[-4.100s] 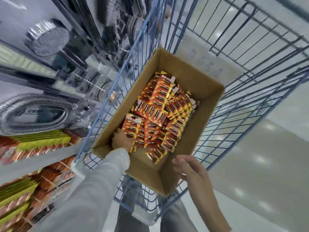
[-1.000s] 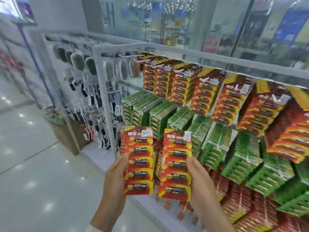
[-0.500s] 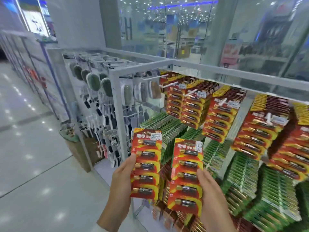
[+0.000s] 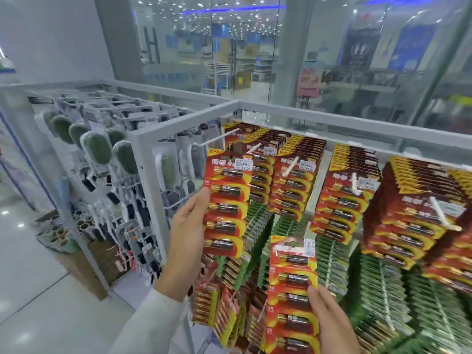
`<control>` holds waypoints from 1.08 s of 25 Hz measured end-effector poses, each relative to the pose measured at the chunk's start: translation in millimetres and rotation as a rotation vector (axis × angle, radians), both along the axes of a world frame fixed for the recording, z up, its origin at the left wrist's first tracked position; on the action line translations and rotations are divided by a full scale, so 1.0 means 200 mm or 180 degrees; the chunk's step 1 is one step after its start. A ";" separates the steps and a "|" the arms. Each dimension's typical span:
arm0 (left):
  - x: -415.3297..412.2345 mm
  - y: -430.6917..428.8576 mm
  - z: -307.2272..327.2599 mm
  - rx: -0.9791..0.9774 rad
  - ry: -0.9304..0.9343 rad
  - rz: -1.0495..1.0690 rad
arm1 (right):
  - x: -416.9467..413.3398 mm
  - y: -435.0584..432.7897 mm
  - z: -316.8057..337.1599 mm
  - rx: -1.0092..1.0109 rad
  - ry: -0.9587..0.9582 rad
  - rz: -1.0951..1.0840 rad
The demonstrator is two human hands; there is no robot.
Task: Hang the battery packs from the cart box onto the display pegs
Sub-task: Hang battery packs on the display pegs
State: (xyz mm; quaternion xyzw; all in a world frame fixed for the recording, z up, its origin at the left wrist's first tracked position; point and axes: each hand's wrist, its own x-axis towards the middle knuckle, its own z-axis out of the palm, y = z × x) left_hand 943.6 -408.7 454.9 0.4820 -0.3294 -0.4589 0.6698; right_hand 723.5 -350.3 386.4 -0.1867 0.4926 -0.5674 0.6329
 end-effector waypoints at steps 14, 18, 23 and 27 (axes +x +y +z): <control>0.09 -0.16 -0.03 0.0149 0.0082 -0.0687 | 0.12 -0.02 0.05 0.0005 -0.0132 -0.0049; 0.05 -0.30 -0.05 0.0153 -0.0093 -0.0781 | 0.11 -0.01 0.09 0.0045 -0.0008 -0.0214; -0.03 -0.50 -0.02 0.0129 -0.0381 -0.0730 | 0.11 0.00 0.17 -0.0367 -0.0039 -0.0299; -0.06 -0.61 -0.04 -0.0026 -0.0484 -0.0678 | 0.04 -0.03 0.24 -0.0675 0.0223 -0.0617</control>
